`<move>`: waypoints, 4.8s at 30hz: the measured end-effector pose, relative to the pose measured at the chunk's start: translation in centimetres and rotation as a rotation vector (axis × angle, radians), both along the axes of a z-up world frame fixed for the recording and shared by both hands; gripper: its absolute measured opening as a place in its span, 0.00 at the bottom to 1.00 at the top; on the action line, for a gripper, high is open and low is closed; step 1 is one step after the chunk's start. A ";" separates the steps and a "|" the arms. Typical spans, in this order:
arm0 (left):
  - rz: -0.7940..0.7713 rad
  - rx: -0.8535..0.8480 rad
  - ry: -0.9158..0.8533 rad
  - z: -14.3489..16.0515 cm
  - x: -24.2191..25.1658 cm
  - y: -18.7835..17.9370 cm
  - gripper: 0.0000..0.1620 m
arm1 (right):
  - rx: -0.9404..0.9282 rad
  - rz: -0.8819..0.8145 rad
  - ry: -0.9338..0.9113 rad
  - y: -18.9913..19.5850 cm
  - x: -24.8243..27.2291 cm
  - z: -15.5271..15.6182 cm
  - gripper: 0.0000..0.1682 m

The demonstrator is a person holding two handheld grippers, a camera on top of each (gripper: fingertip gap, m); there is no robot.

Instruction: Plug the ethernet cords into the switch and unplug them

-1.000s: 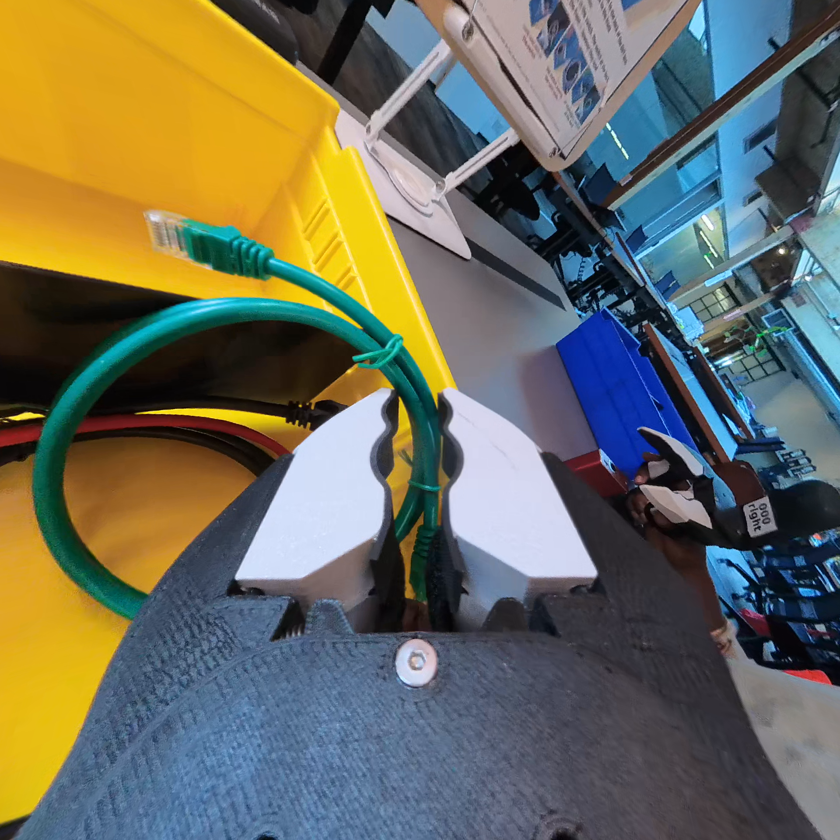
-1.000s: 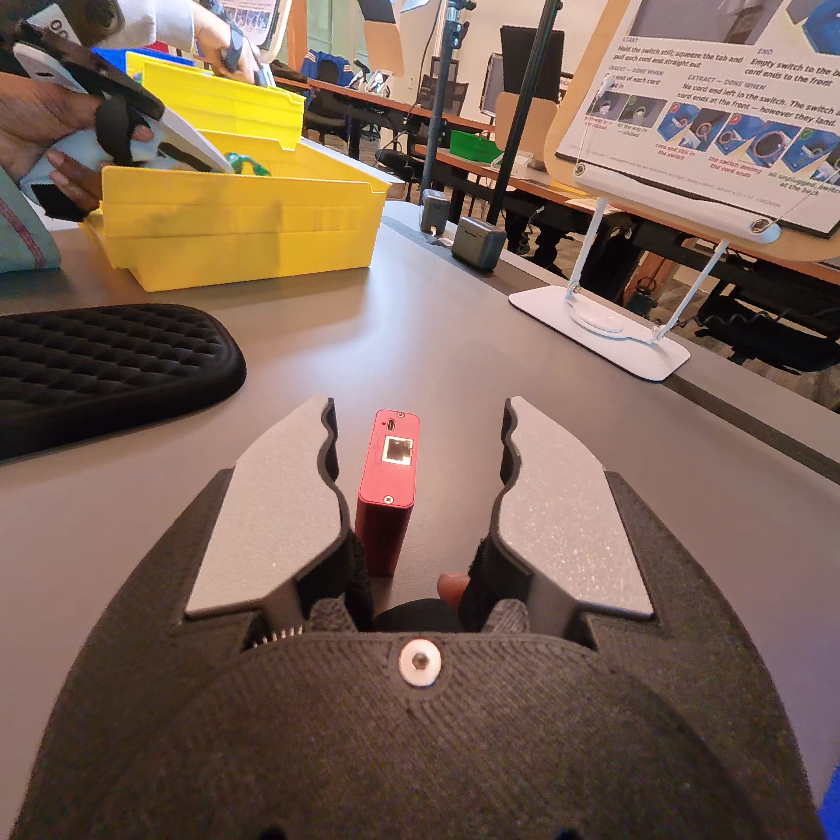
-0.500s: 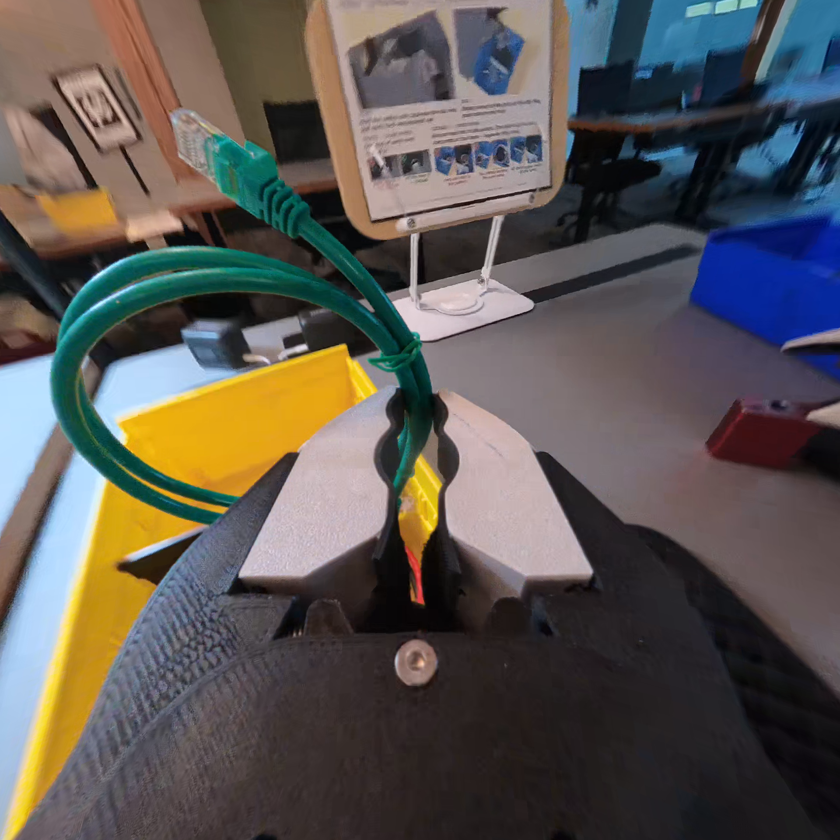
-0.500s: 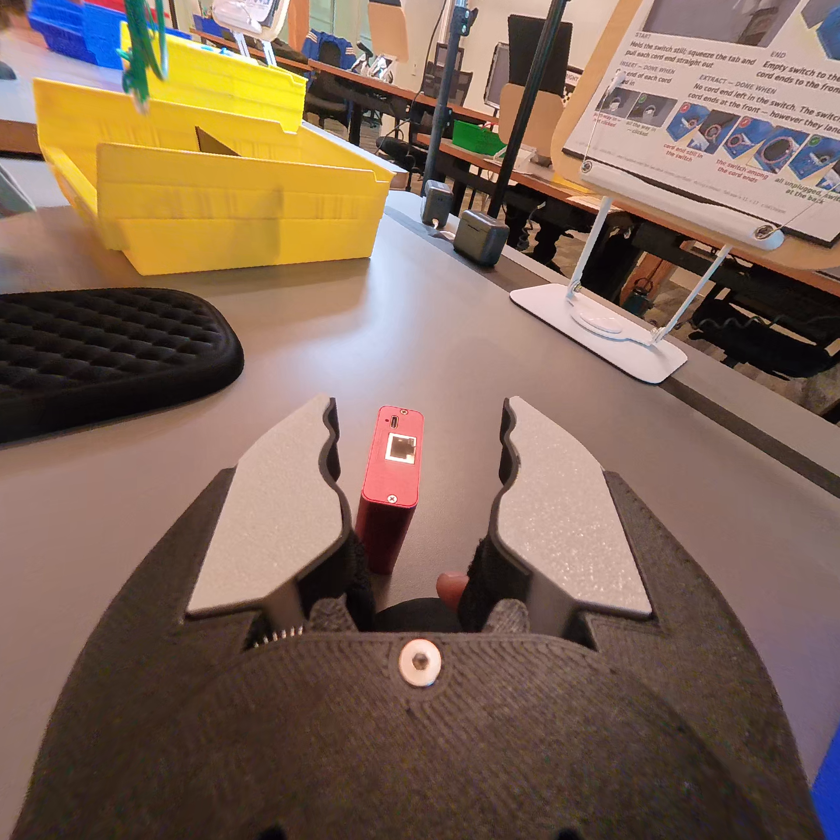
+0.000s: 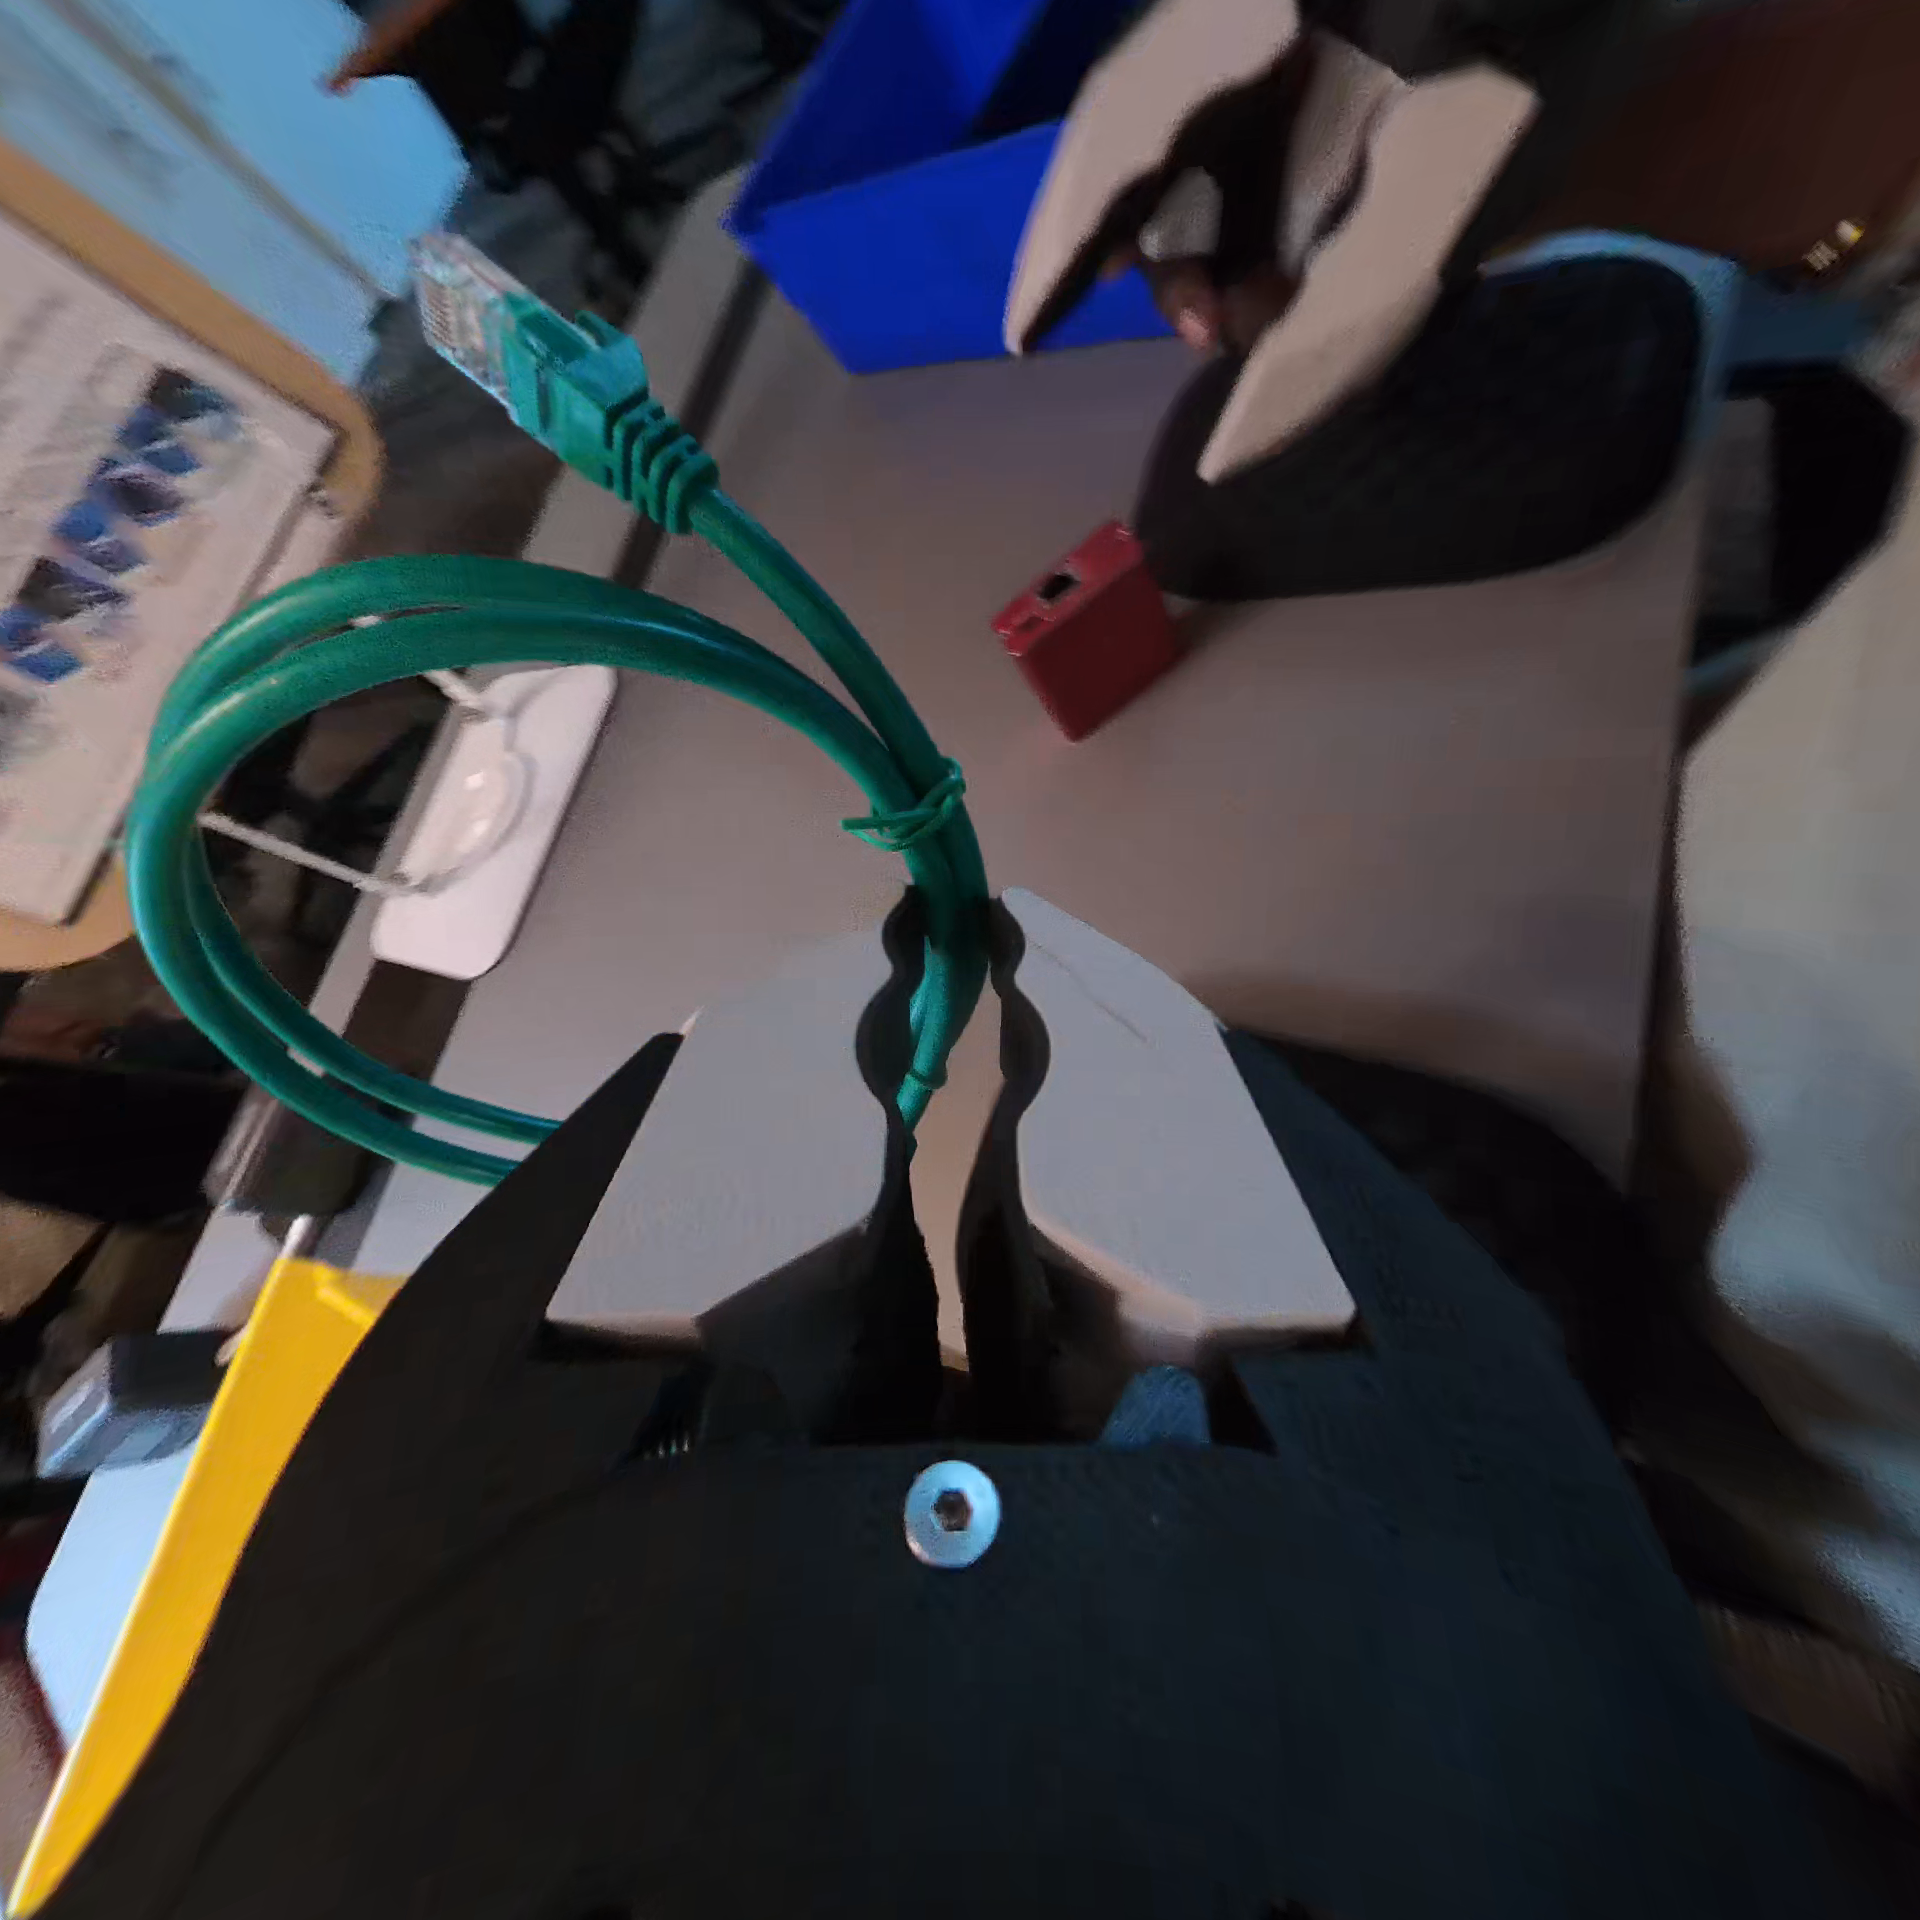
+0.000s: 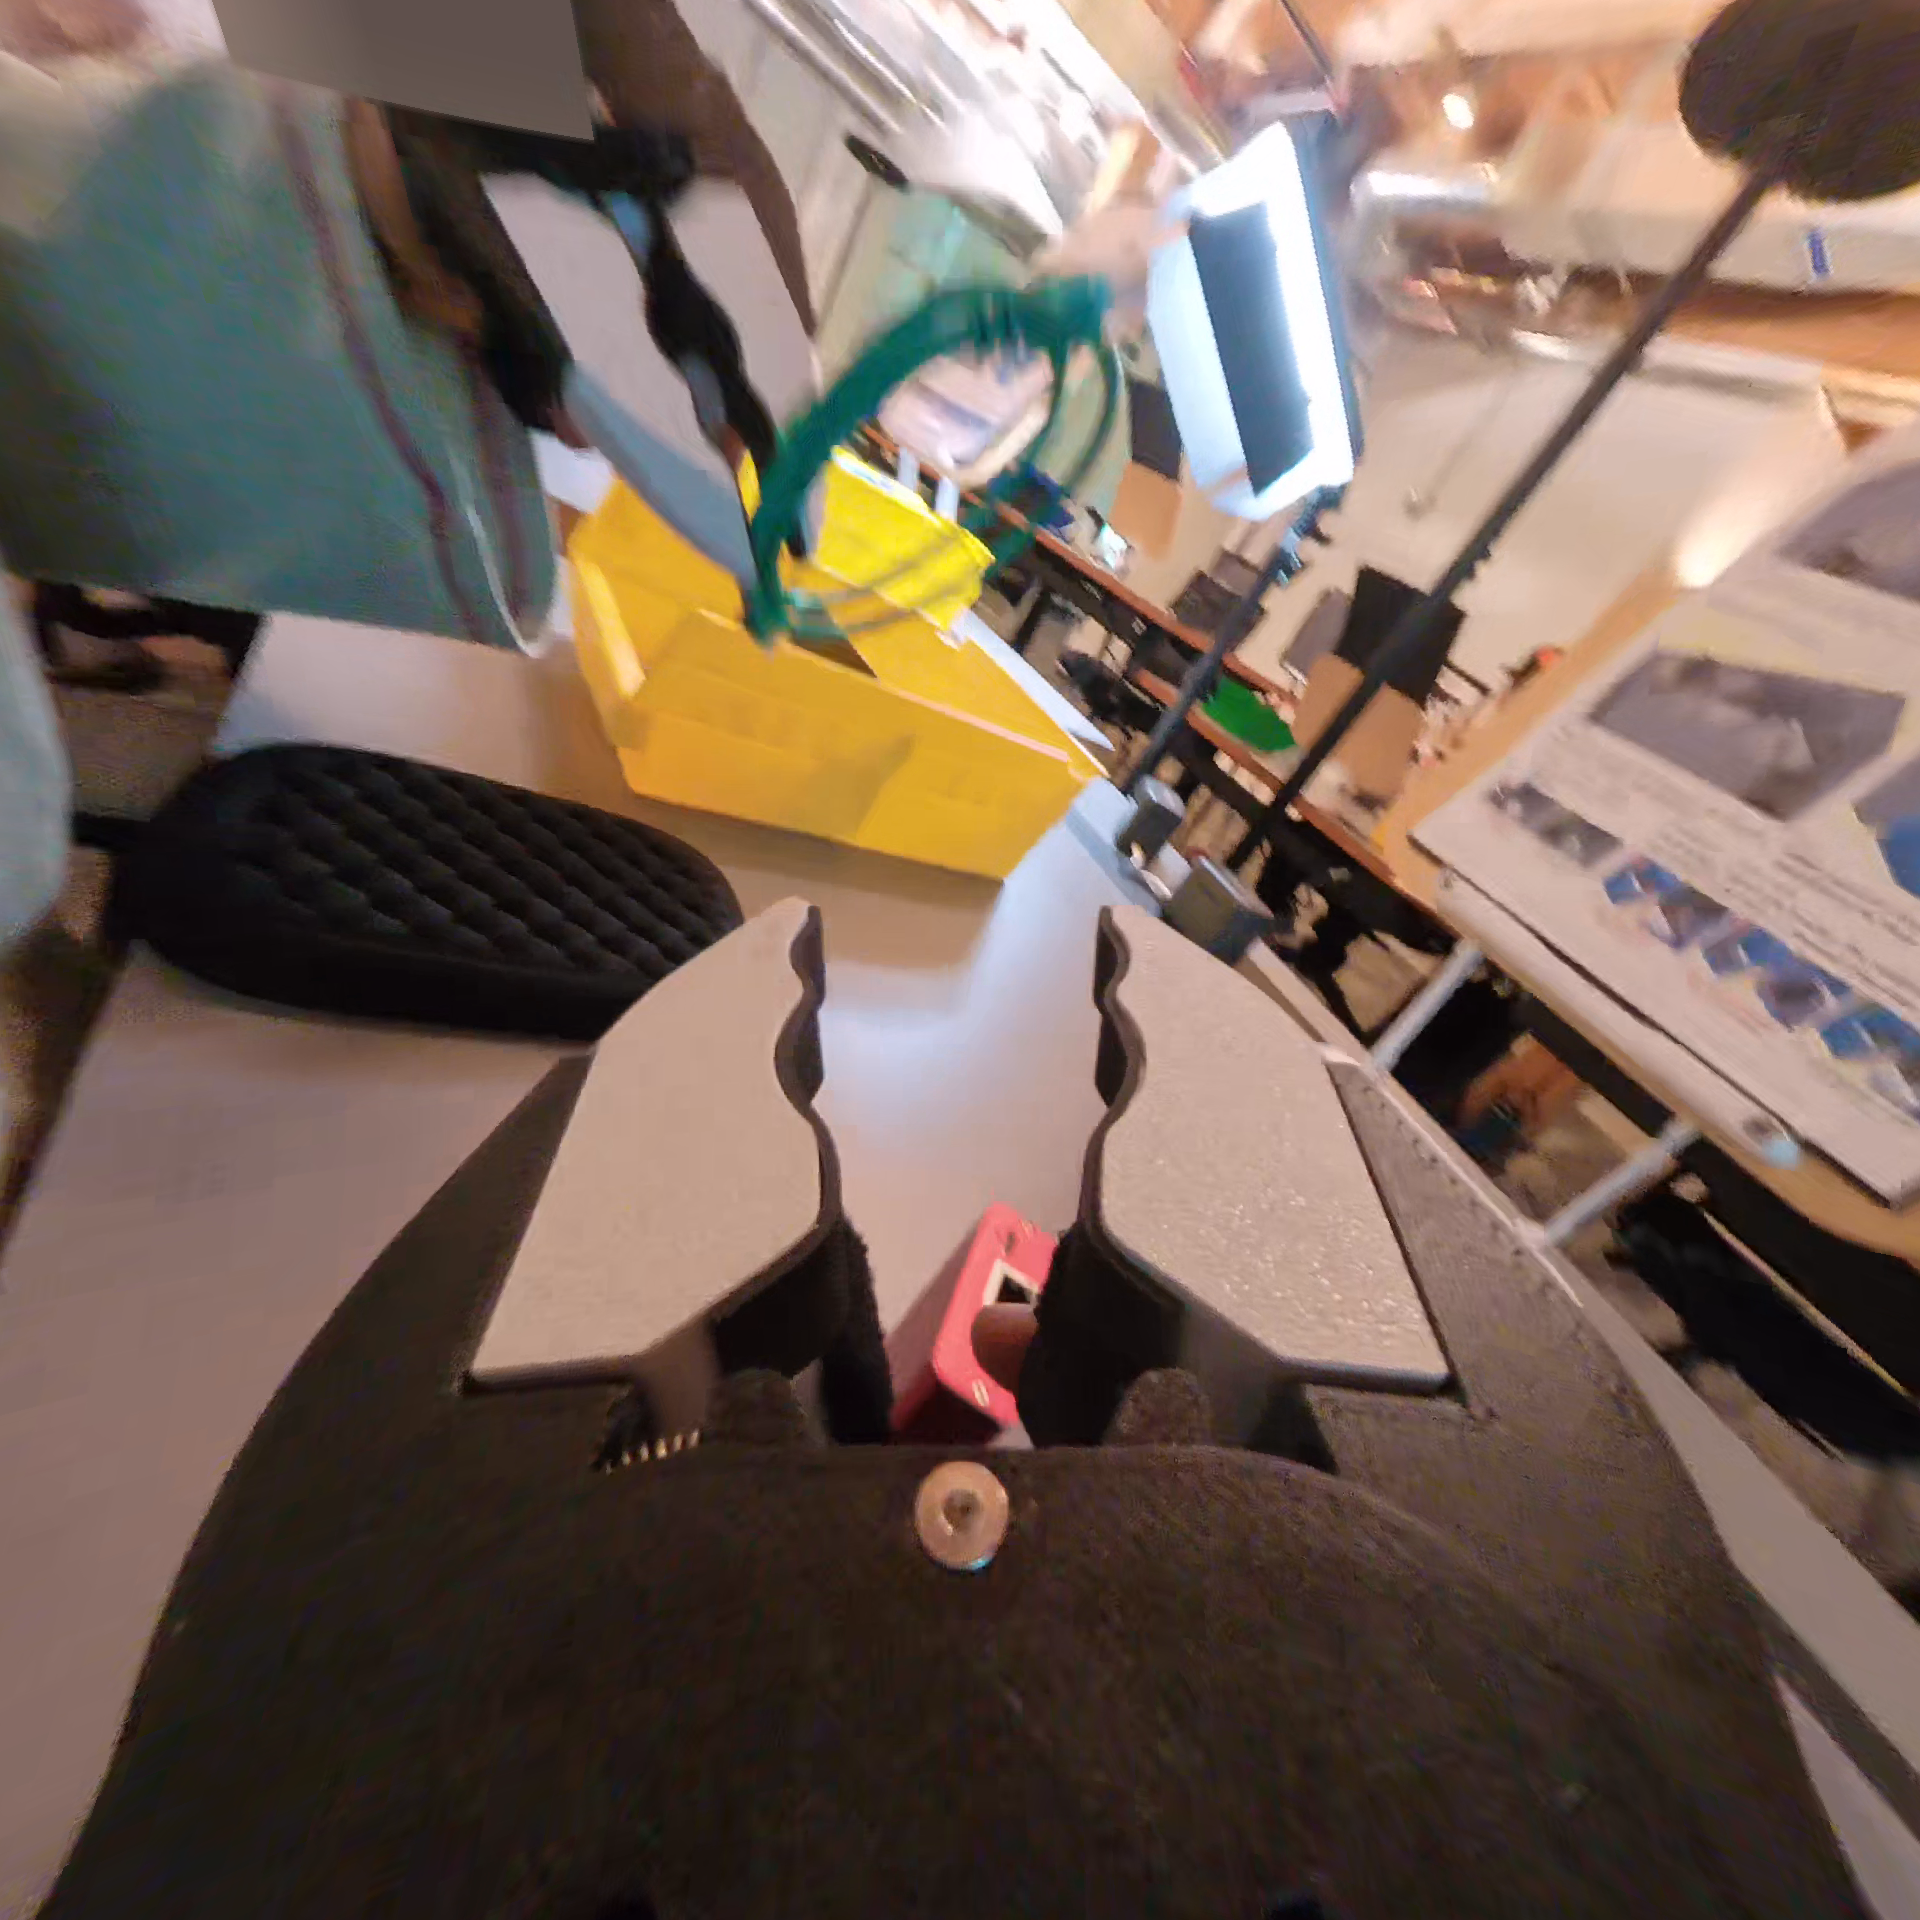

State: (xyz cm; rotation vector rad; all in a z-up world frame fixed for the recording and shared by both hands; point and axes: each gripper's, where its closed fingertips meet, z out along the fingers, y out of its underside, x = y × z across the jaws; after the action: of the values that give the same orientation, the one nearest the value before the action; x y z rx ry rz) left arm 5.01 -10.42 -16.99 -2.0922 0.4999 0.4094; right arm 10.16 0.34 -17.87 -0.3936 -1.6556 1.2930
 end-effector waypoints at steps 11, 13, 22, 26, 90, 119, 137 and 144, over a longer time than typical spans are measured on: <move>-0.310 -0.320 -0.060 -4.5 4.5 -1.7 0.07 | 0.101 0.374 0.040 -5.2 0.6 3.7 0.28; -0.352 -0.345 -0.054 -4.9 5.0 -2.0 0.07 | 0.157 0.452 0.020 -6.4 1.1 3.0 0.24; -0.324 -0.209 -0.081 -4.7 3.8 -1.6 0.10 | 0.015 0.319 -0.190 -6.2 1.0 0.5 0.12; -0.184 0.184 -0.114 0.1 2.1 0.6 0.22 | -0.421 0.213 -0.365 -4.8 -0.4 0.8 0.08; -0.404 0.204 -0.462 -5.2 4.5 3.5 0.04 | -0.271 0.393 -0.207 -6.4 0.3 -2.0 0.07; -0.262 0.254 -0.426 -4.9 2.0 2.3 0.03 | 0.174 -0.395 -0.657 5.8 -2.4 -10.3 0.16; -0.263 0.286 -0.414 -4.7 1.9 1.9 0.03 | 1.405 -0.171 -0.514 4.4 -0.4 -12.0 0.15; -0.274 0.292 -0.408 -4.6 1.9 1.8 0.03 | 1.884 0.106 -0.394 3.6 -0.4 -12.7 0.15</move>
State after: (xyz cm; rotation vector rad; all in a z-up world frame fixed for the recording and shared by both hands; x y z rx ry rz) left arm 6.92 -8.63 -21.54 -1.7323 0.4439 -0.1018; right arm 9.73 3.94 -30.59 0.6367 -2.4329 -0.6692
